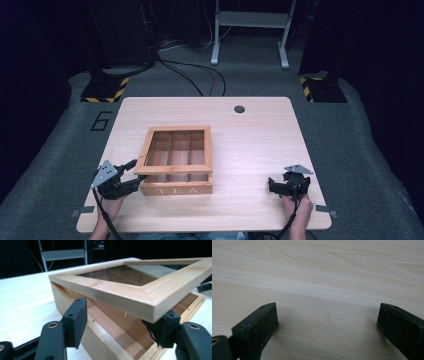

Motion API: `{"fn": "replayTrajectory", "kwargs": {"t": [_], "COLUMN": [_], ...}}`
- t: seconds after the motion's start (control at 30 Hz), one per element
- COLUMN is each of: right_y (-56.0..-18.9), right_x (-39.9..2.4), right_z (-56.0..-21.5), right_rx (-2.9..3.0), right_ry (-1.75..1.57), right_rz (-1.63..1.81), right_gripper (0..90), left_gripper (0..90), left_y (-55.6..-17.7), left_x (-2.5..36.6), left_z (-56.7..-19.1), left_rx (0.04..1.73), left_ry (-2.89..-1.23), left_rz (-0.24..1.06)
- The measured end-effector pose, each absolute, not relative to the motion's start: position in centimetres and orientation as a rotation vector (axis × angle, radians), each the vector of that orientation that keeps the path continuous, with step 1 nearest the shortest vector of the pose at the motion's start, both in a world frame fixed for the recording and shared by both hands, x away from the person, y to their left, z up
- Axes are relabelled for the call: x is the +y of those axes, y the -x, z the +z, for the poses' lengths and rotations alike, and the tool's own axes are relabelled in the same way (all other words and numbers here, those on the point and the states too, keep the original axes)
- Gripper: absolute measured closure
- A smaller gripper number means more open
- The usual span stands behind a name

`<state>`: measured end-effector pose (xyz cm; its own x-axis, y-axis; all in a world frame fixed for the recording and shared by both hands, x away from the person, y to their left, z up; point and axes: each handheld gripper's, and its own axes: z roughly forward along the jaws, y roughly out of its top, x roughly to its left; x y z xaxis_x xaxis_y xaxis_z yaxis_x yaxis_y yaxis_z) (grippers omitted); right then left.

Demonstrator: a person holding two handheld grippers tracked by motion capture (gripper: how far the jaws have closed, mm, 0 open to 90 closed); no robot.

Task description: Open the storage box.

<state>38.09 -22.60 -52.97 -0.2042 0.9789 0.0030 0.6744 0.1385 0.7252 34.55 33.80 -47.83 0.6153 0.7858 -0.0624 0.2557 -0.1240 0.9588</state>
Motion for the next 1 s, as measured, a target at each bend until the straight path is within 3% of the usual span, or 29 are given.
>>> {"fn": "replayTrajectory", "kwargs": {"t": [0.37, 1.0], "right_y": [-38.1, -38.1], "right_x": [-22.6, -22.6], "right_z": [-53.0, -53.0], "right_rx": [1.943, 1.943], "right_ry": [-1.584, -1.583], "right_rz": [0.834, 0.834], "right_gripper": [2.9, 2.9], "left_gripper": [32.3, 13.7], "left_y": [-34.7, -34.7], "left_x": [33.8, 33.7], "left_z": [-48.1, -49.2], "left_rx": [0.872, 0.858], "left_ry": [-1.732, -1.979], "left_rz": [0.537, 0.388]}}
